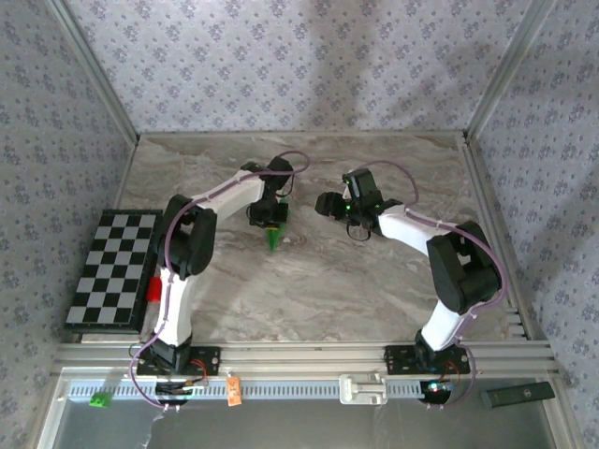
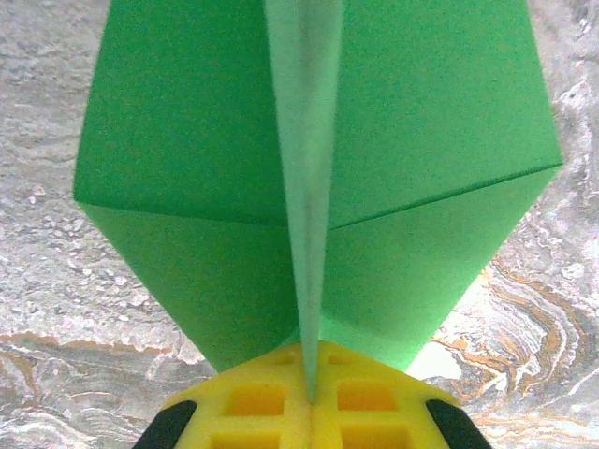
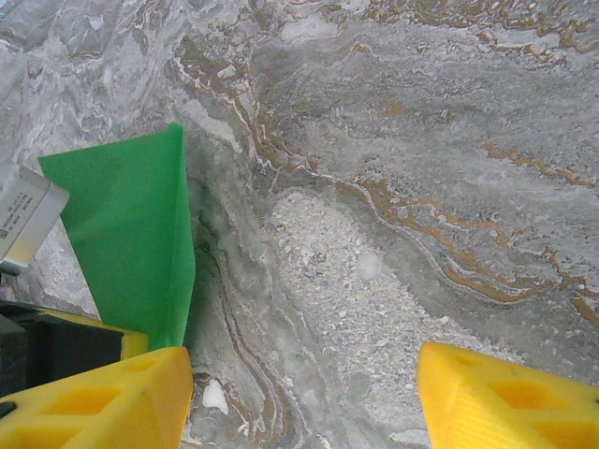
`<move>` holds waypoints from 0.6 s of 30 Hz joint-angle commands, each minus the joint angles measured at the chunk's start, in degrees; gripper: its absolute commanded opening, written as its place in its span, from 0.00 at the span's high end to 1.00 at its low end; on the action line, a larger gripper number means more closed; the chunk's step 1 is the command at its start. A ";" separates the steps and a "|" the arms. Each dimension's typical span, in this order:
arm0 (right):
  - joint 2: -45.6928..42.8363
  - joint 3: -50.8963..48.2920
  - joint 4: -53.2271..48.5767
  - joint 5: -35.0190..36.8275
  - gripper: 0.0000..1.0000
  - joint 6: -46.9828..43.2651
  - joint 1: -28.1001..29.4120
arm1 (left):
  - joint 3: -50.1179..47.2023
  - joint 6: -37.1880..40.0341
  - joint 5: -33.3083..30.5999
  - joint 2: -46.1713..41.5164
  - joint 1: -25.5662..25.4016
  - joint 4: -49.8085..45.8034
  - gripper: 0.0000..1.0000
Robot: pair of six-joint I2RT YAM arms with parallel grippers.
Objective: Fold a paper plane with a square sheet of paper (pick it up from the middle)
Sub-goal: Move the paper plane to the top-center of the table.
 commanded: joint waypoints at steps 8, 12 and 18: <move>0.54 -0.47 -0.93 -0.30 0.34 -0.19 -0.32 | 1.88 -0.79 -1.20 2.60 -0.85 -2.19 0.89; 0.64 -0.47 -0.83 -0.41 0.34 0.00 -0.32 | 1.82 -1.25 -0.99 3.29 -1.02 -2.08 0.87; 0.73 -0.47 -0.84 -0.39 0.34 0.16 -0.29 | 1.55 -1.65 -0.71 3.66 -1.18 -1.57 0.86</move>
